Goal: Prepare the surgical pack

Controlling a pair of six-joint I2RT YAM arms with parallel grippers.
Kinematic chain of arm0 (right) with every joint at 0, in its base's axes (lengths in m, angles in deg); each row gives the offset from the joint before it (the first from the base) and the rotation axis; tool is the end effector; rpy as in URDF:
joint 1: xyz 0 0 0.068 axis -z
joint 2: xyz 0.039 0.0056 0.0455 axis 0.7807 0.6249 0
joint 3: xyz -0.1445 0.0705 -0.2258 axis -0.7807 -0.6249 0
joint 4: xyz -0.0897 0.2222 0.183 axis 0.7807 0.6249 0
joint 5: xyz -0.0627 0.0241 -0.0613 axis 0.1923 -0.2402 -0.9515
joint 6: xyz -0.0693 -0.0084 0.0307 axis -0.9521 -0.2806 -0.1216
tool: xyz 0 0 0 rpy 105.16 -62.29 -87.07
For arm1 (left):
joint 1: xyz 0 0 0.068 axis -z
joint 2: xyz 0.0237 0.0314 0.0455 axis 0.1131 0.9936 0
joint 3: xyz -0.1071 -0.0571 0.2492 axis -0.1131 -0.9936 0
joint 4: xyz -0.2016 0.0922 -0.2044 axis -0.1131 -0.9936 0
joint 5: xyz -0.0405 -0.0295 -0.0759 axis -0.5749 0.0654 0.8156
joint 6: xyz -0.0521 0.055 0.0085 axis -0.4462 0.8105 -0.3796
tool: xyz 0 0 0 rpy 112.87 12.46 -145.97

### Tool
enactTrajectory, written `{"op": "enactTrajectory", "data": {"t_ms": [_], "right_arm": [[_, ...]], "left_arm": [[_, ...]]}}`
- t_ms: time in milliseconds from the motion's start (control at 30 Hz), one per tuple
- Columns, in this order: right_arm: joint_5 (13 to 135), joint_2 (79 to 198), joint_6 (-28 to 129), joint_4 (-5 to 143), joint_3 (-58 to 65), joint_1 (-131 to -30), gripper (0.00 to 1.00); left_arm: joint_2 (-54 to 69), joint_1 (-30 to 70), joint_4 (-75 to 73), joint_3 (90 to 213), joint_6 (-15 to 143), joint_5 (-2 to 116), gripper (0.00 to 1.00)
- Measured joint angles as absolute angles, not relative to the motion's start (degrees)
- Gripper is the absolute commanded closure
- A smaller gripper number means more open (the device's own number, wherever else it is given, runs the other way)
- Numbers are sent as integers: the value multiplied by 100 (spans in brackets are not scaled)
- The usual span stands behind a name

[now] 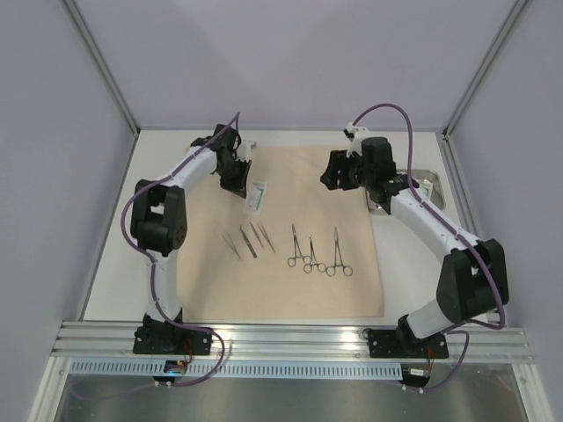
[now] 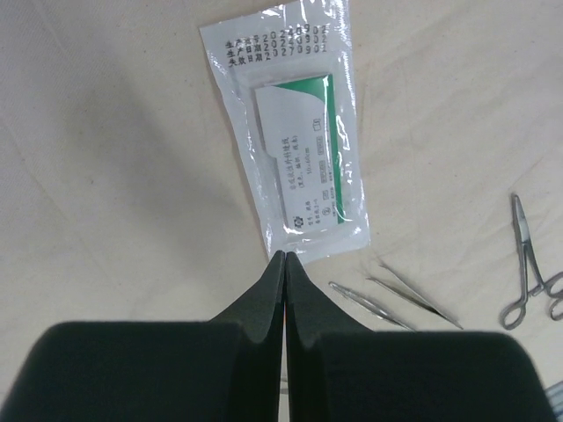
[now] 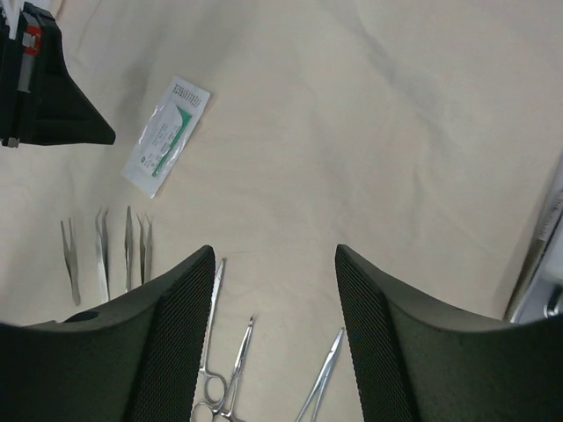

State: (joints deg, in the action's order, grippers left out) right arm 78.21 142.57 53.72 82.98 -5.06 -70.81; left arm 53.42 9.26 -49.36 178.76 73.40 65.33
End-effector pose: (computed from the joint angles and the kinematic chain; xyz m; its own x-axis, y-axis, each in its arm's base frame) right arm 0.3780 0.1475 0.2752 -0.5876 -0.0222 -0.8089 -0.3861 0.8862 0.2561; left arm 0.4750 -0.1529 0.1619 -0.9080 0.2227 -0.3550 0.3288 0.9039 -0.2737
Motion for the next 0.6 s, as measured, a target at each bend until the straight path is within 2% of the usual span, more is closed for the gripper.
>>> {"op": "enactTrajectory", "data": {"t_ms": [167,300,467,600], "right_arm": [[8175,14722,5660,7999,-504,-7168,36],[8527,15017,5885,7741,-495,-7258,29],[8949,15428,6126,7374,-353,-7385,28],[9069,15981,6406,7206,95,-7531,33]], "left_arm": [[4948,926,-4840,17812,7419,6725,100],[4609,926,-4713,17723,7449,6946,100],[4305,934,-4685,17659,7574,7077,100],[4201,963,-4680,17624,7609,7072,100]]}}
